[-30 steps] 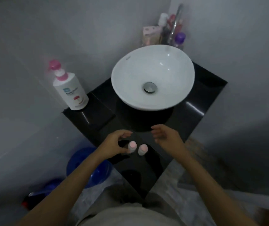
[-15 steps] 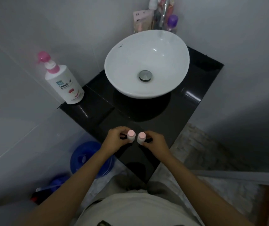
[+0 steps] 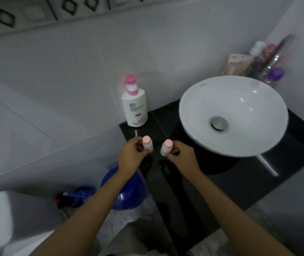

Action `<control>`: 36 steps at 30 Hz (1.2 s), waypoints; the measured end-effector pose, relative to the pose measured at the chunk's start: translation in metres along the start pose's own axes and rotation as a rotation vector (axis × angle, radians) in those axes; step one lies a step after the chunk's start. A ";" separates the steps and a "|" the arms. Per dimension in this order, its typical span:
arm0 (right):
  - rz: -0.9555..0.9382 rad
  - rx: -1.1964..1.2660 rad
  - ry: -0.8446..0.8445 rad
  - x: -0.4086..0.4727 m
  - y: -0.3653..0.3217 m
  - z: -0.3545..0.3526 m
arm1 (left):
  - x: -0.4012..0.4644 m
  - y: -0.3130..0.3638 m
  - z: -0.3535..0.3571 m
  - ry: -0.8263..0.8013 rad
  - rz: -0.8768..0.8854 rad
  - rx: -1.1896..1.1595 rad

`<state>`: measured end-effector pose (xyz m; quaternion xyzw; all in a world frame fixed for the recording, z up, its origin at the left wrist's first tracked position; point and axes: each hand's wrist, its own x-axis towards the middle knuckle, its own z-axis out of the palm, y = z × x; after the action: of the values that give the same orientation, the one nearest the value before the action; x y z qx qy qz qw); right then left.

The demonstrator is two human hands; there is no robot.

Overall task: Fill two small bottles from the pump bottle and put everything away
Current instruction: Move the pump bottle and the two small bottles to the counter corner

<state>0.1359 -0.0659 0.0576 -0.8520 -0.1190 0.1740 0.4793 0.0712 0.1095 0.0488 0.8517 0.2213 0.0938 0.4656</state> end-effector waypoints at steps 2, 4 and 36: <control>-0.030 -0.003 -0.026 0.029 -0.017 0.007 | 0.019 -0.001 -0.005 0.076 -0.051 0.002; -0.022 0.003 -0.053 0.056 -0.030 0.014 | 0.036 -0.004 -0.006 0.130 -0.112 -0.008; 0.088 -0.139 -0.184 0.147 -0.023 0.079 | 0.095 -0.038 0.017 0.180 -0.272 -0.083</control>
<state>0.2367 0.0612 0.0131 -0.8679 -0.1368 0.2638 0.3981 0.1510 0.1585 0.0034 0.7821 0.3712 0.1147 0.4873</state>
